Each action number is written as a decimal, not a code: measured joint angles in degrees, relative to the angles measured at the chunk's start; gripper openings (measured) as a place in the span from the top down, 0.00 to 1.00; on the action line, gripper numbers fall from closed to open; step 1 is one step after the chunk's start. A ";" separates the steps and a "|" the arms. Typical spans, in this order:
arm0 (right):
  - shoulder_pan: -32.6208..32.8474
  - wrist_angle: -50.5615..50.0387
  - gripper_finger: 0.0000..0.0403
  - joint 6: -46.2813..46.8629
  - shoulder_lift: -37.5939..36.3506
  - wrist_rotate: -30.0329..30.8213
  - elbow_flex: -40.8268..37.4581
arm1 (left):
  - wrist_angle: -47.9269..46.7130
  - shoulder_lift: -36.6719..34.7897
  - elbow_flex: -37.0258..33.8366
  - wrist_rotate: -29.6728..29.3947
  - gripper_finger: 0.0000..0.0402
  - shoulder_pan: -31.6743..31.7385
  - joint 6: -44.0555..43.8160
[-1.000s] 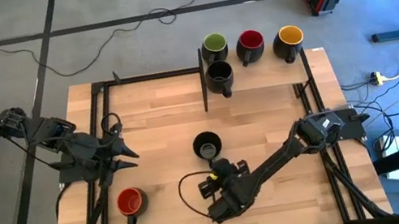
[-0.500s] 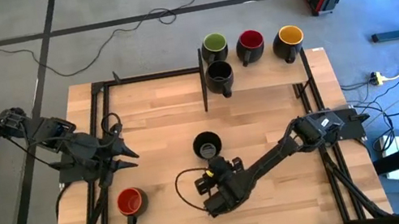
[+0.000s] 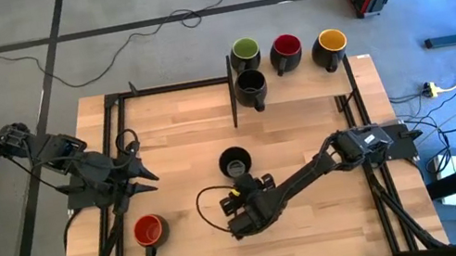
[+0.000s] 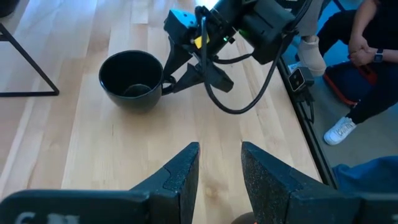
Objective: Place coffee mugs
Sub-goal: Put the black mug on the shelf
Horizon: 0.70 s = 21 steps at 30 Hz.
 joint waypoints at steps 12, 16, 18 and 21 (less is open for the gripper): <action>0.00 0.83 0.76 0.00 1.10 0.66 0.02 | 0.02 0.02 0.00 -0.13 0.71 0.00 1.46; 0.00 0.68 0.88 0.02 1.10 1.29 0.02 | 0.02 0.02 0.00 -0.37 0.71 -0.01 2.09; 0.00 0.66 0.88 0.02 1.10 1.24 0.02 | 0.02 0.02 0.00 -0.39 0.71 0.00 2.48; 0.04 0.59 0.88 0.02 1.10 1.48 0.02 | 0.02 0.02 0.00 -0.39 0.71 0.00 2.49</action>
